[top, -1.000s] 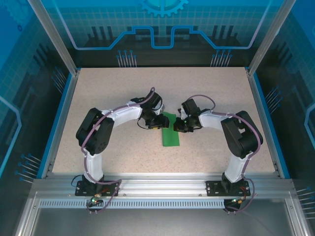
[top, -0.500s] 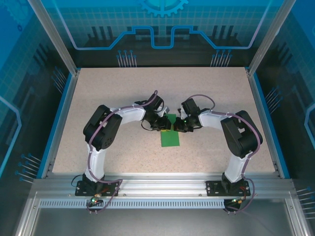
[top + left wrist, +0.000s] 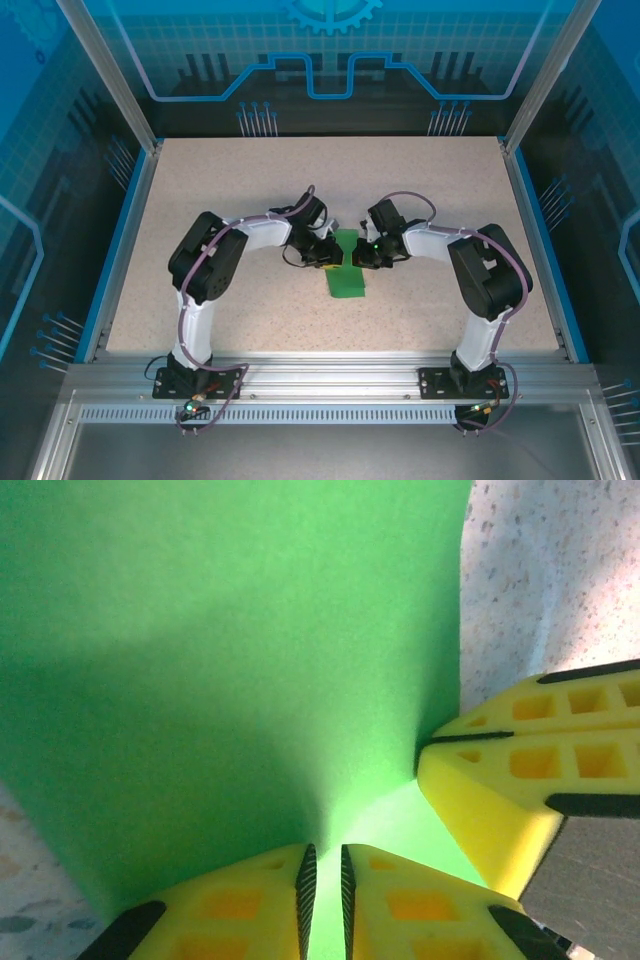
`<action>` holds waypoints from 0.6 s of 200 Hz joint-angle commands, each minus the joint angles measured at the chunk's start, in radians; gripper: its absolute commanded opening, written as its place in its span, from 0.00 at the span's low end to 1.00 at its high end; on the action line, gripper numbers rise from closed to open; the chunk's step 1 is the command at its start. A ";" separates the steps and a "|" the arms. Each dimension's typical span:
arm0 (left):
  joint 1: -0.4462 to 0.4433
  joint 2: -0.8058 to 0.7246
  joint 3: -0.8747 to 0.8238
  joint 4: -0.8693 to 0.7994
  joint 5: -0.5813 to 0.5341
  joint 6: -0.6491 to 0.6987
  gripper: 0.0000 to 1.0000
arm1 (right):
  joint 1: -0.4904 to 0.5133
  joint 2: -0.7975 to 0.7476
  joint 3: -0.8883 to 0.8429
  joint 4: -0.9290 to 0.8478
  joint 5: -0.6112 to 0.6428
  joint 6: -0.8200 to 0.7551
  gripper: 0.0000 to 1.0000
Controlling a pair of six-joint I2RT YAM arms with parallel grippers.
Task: Fold a paper plane with a square sheet of paper (fold left side to right side)
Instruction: First fold the square sheet of paper in half at the center of the table.
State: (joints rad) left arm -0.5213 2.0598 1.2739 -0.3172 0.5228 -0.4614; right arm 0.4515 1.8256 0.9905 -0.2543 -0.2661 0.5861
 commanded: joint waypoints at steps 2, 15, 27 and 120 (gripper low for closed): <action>0.022 -0.021 -0.056 -0.051 -0.027 0.032 0.19 | -0.001 0.052 -0.018 -0.109 0.054 -0.015 0.08; 0.031 -0.033 -0.073 -0.051 -0.033 0.033 0.20 | -0.002 0.052 -0.021 -0.109 0.054 -0.015 0.08; 0.041 -0.045 -0.090 -0.054 -0.035 0.036 0.20 | -0.004 0.053 -0.020 -0.109 0.054 -0.015 0.08; 0.052 -0.174 -0.135 0.058 0.050 0.035 0.20 | -0.004 0.051 -0.021 -0.089 0.030 -0.012 0.08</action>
State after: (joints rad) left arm -0.4580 1.9347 1.1358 -0.2977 0.5213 -0.4423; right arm 0.4507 1.8263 0.9905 -0.2535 -0.2703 0.5831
